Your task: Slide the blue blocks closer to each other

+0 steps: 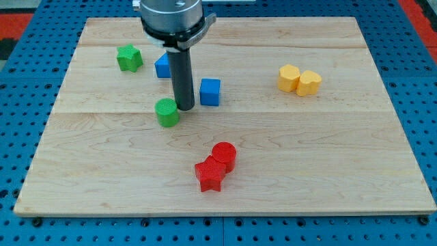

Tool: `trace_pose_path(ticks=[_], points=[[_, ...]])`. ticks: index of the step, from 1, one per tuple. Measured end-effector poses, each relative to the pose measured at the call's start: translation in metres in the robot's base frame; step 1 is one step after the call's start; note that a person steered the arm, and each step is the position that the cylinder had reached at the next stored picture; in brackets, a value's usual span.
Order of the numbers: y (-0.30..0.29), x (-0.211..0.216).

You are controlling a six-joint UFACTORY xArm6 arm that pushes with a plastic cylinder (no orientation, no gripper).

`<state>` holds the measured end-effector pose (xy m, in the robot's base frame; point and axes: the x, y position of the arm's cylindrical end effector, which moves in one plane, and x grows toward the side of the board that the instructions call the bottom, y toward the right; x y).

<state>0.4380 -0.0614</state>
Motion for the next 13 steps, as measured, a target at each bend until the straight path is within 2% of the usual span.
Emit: trace_pose_path(ticks=[1,3,4,5,6,7,8,9,10,11,13], points=[[0.053,-0.007],[0.063,-0.059],[0.082,-0.124],[0.075,-0.163],[0.052,-0.146],[0.05,-0.114],[0.053,-0.099],[0.047,-0.138],[-0.016,-0.151],[-0.069,-0.134],[-0.013,-0.115]])
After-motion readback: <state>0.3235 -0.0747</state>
